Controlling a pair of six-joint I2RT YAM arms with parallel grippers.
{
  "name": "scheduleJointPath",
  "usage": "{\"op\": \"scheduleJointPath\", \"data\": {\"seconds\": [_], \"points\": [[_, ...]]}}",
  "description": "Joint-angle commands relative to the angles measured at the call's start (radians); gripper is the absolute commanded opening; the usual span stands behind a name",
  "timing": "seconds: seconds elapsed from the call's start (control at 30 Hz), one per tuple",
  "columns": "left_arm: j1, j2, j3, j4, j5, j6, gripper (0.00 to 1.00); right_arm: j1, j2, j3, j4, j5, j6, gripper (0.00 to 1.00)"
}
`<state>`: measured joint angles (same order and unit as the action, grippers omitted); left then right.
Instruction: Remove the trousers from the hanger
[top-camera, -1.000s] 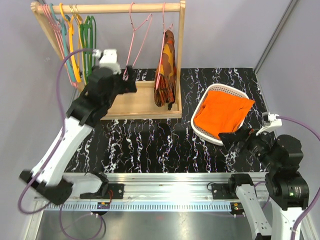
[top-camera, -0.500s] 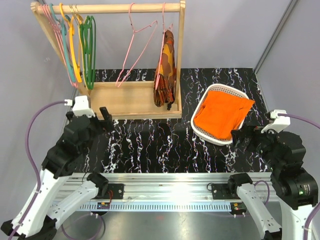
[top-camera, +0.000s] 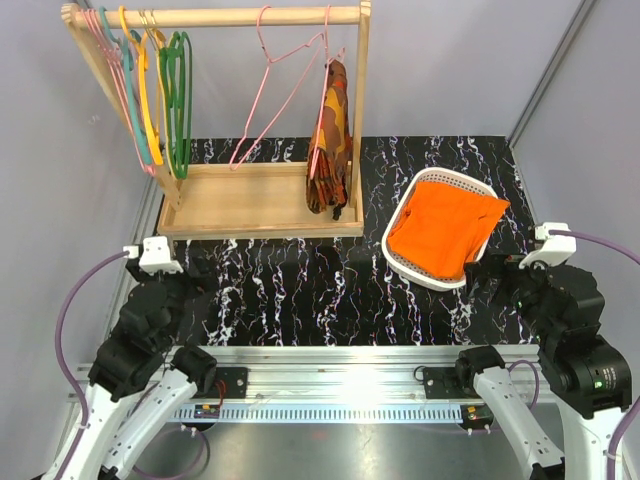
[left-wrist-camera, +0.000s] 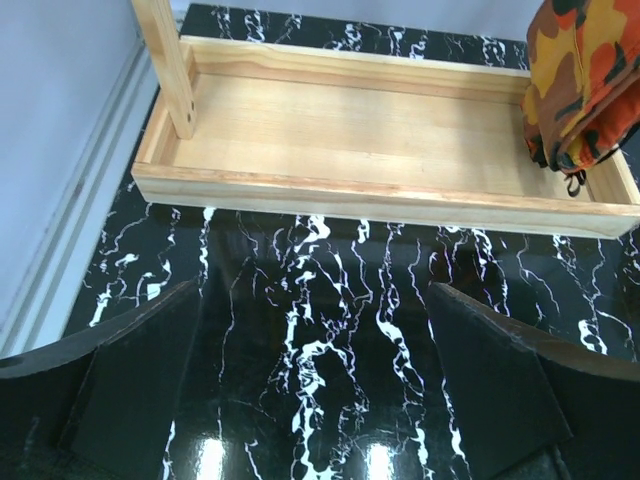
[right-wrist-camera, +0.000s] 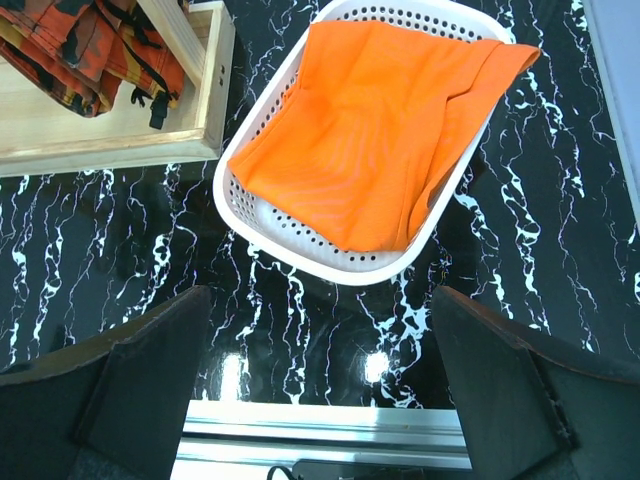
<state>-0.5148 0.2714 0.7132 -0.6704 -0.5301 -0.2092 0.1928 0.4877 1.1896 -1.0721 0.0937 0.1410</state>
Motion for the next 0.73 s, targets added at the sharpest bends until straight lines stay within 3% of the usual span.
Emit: {"op": "scheduleJointPath", "data": {"seconds": [0.0,0.7], "points": [[0.009,-0.029,0.000,0.089,0.001,0.025,0.99,0.007,0.005,-0.004,0.052,0.035,-0.009,0.99],[0.025,0.015,0.000,0.088,0.021,0.013,0.99,0.007,0.002,-0.025,0.095,0.037,-0.020,1.00]]}}
